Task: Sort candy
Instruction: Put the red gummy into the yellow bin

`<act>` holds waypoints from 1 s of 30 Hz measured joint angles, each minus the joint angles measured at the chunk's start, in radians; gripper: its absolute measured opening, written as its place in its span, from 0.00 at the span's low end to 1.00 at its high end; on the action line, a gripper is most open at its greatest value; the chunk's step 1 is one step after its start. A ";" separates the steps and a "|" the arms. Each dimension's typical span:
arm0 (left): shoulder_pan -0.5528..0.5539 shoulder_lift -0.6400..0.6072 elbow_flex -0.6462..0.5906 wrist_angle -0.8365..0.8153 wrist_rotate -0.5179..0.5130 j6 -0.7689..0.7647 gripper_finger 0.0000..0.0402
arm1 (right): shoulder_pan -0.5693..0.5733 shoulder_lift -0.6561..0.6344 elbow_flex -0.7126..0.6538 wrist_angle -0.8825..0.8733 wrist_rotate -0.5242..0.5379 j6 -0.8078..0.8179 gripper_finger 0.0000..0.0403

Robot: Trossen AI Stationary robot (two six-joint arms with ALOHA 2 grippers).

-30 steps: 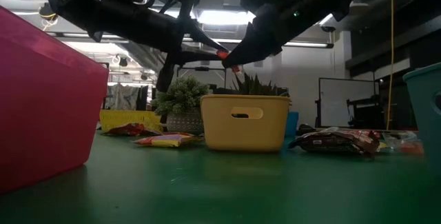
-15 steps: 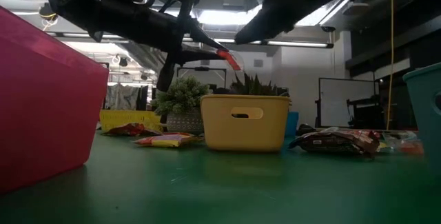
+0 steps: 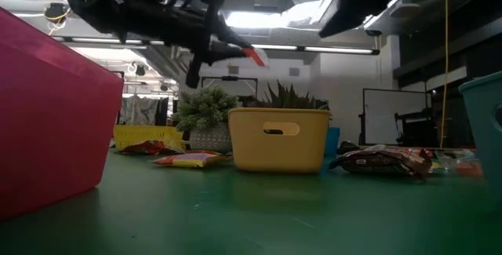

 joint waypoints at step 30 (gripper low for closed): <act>0.561 -0.394 0.000 -0.933 -0.178 0.534 0.09 | 0.000 -0.029 0.000 -0.140 0.038 0.076 0.47</act>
